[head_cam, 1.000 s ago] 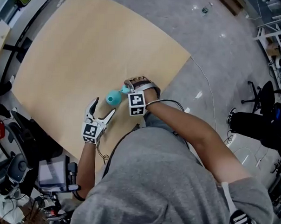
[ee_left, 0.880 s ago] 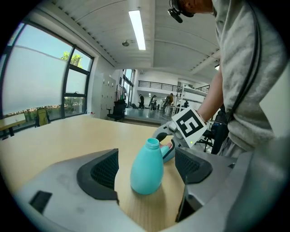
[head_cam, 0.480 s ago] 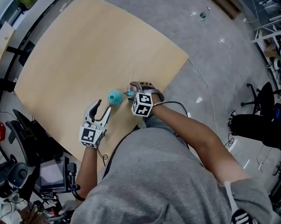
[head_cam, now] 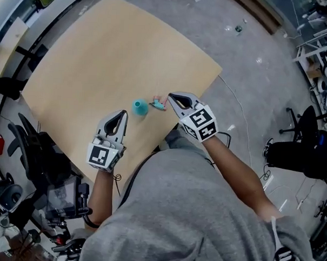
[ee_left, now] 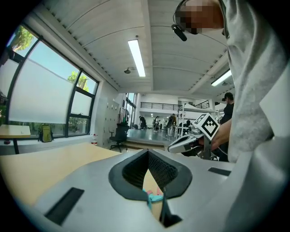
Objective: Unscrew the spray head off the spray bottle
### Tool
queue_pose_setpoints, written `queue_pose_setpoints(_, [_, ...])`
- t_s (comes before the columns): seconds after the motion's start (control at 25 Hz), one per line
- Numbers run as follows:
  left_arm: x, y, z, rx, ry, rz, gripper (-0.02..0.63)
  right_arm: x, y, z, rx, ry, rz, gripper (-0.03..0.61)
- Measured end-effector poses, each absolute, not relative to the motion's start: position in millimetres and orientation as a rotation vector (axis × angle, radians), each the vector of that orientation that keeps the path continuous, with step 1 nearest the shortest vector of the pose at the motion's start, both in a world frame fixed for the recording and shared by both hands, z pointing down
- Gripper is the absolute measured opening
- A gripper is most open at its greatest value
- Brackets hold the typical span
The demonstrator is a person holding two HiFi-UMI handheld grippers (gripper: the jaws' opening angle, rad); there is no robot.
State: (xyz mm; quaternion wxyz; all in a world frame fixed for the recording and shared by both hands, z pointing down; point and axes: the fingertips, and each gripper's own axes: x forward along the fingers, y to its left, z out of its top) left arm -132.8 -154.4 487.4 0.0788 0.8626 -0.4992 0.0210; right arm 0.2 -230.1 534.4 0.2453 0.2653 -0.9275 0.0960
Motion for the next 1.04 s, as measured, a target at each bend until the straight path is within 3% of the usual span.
queue_pose_setpoints(0.36, [-104, -125, 416, 2.757, -1.467, -0.067, 0.003, 31, -171, 442, 0.861, -2.717, 0.26, 0.005])
queue_pose_setpoints(0.8, [-103, -114, 418, 2.825, -1.437, -0.002, 0.003, 31, -146, 396, 0.874, -2.774, 0.062, 0.005])
queue_pose_setpoints(1.04, [-66, -105, 408, 2.723, -1.519, -0.075, 0.003, 68, -132, 384, 0.799, -2.788, 0.054, 0.005])
